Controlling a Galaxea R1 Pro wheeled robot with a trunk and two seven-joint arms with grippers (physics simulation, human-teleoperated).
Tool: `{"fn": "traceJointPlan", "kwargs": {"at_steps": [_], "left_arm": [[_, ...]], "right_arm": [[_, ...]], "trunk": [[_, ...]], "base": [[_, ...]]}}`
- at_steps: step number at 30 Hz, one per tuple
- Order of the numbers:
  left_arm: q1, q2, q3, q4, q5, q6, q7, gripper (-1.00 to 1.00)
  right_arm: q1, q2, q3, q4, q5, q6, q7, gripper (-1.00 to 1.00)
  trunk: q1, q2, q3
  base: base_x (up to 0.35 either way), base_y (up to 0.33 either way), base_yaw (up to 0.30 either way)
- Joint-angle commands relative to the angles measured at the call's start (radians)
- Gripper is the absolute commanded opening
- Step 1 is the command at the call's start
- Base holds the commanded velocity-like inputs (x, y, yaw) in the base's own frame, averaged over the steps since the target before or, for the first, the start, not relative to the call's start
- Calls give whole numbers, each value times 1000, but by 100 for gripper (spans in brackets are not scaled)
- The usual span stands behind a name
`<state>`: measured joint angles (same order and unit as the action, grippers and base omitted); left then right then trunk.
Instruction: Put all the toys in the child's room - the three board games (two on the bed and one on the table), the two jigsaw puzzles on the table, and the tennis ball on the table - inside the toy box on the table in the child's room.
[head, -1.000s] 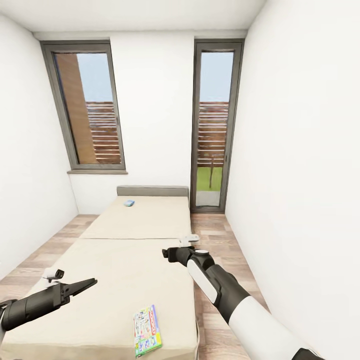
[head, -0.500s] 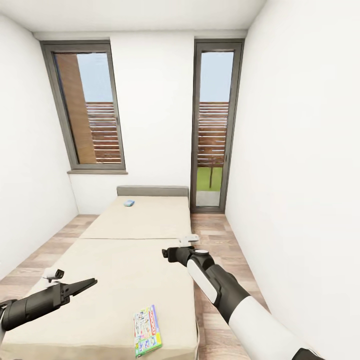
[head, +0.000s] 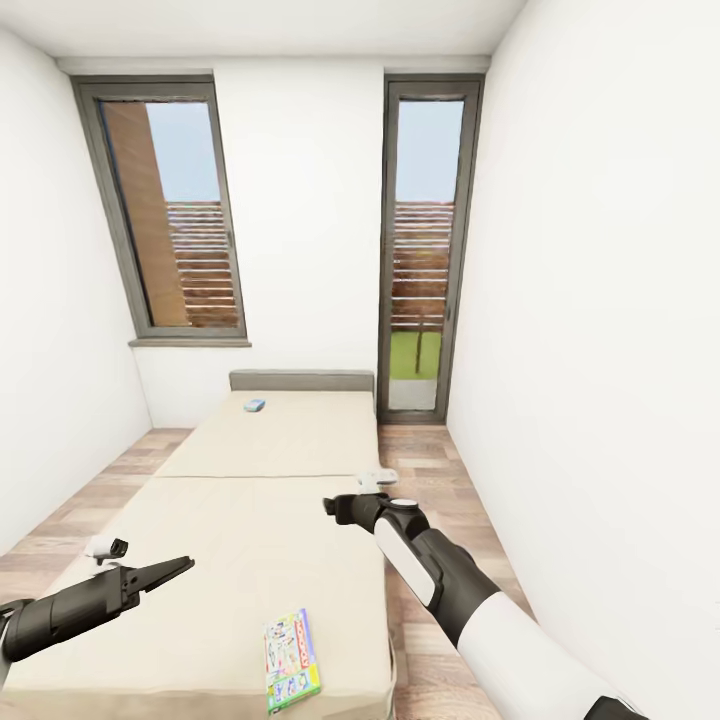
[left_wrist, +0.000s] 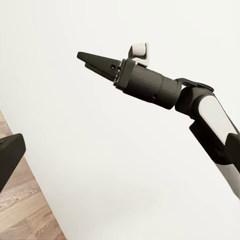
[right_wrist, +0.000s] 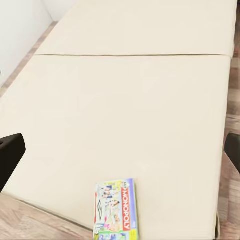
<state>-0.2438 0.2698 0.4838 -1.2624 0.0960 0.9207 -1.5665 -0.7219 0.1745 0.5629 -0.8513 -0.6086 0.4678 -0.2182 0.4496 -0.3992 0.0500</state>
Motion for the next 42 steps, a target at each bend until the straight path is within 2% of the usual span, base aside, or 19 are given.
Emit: {"fn": "traceJointPlan", "kwargs": {"at_steps": [1,4,10,28,42], "left_arm": [[0,0,0,0,-1,11,-4,100],[0,0,1,0,-1,10,-4,100],[0,0,0,0,-1,10,-4,100],[0,0,0,0,-2,12,-1,100],[0,0,0,0,-3,12,-1,100]], "right_arm": [[-1,0,2,-1,-18,2,-9,100],[-1,0,2,0,-57,2,-10,100],[-1,0,2,0,-81,3,-11,100],[-1,0,-2,7,-85,3,-13,100],[-1,0,-6,74,-84,2,-15,100]], "trunk": [[0,-1,-2],[0,-1,-6],[0,-1,-14],[0,-1,-39],[0,-1,-60]], "base": [[0,0,-119],[0,0,-126],[0,0,-131],[0,0,-130],[0,0,-95]]}}
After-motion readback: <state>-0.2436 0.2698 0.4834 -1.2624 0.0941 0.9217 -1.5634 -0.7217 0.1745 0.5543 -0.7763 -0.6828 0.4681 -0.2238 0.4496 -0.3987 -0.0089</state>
